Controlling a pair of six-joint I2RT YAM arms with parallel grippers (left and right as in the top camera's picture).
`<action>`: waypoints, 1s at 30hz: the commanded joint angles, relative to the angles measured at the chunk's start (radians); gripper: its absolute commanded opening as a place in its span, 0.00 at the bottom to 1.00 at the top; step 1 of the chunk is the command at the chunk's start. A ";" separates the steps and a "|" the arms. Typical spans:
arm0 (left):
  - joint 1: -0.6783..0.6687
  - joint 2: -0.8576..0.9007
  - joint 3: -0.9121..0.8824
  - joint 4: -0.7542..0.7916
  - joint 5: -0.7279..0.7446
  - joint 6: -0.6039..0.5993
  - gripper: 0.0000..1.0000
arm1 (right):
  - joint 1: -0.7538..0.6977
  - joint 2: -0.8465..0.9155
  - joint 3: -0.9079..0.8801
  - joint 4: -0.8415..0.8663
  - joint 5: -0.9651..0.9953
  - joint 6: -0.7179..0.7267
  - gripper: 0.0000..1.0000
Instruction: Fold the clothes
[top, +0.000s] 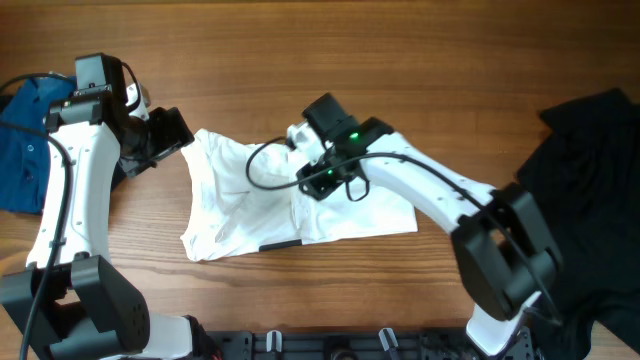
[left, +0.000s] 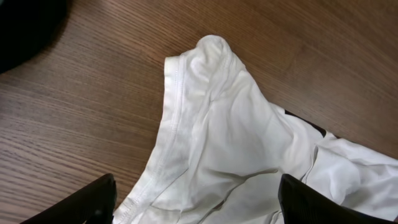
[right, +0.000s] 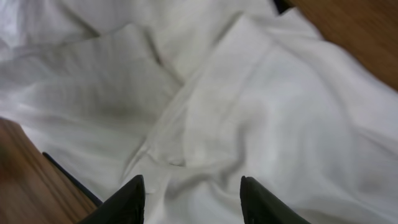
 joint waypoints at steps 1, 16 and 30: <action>-0.004 -0.007 -0.005 -0.019 0.010 0.023 0.85 | -0.116 -0.116 0.024 -0.068 0.040 0.216 0.53; 0.004 0.188 -0.317 0.148 0.081 0.123 0.97 | -0.459 -0.142 0.019 -0.276 -0.238 0.204 0.57; -0.178 0.344 -0.319 0.144 0.110 0.166 0.22 | -0.459 -0.142 0.019 -0.260 -0.237 0.204 0.55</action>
